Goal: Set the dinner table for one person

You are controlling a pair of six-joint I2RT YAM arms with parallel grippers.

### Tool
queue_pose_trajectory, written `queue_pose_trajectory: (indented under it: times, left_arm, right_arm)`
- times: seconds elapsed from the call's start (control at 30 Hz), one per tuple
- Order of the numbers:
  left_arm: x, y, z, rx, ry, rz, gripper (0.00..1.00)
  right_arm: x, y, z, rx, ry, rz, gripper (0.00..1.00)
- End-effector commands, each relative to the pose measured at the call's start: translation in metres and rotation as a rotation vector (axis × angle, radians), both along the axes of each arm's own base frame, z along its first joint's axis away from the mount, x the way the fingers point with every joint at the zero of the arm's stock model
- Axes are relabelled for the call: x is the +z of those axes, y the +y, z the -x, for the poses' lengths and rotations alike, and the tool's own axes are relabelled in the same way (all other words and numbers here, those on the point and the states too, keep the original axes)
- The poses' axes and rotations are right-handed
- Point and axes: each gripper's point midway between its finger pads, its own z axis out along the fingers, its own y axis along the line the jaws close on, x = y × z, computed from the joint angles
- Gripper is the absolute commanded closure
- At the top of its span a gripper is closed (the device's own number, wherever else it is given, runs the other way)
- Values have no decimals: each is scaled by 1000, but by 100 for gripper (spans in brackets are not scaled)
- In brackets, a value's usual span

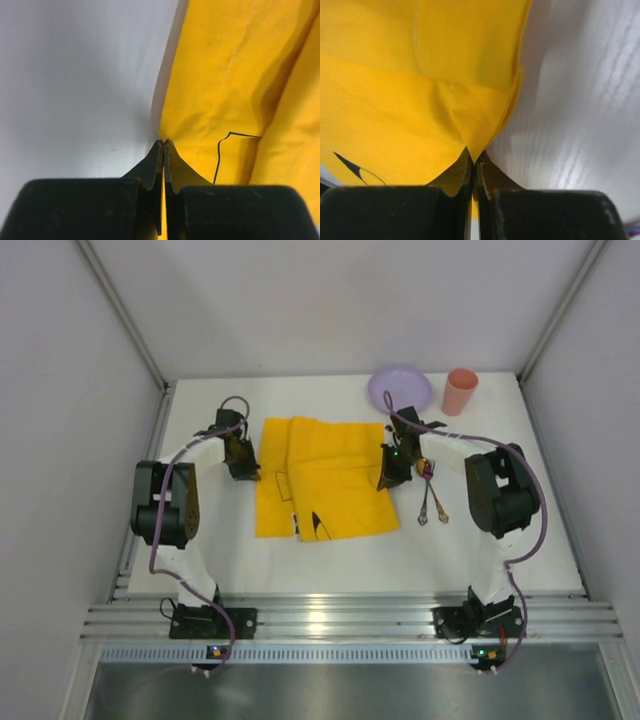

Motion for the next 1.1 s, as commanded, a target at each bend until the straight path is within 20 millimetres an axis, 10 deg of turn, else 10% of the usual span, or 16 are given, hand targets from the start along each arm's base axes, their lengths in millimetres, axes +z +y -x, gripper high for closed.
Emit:
queue_pose_trajectory:
  times: [0.0, 0.3, 0.7, 1.07]
  left_arm:
    - [20, 47, 22, 49, 11, -111, 100]
    - [37, 107, 58, 114, 12, -246, 100]
    - [43, 114, 73, 133, 33, -266, 100]
    - [45, 121, 78, 152, 48, -300, 100]
  right_arm:
    - [29, -29, -8, -54, -81, 41, 100]
    - [38, -49, 7, -78, -81, 68, 100]
    - [16, -69, 56, -119, 15, 128, 100]
    - [25, -76, 51, -126, -11, 159, 100]
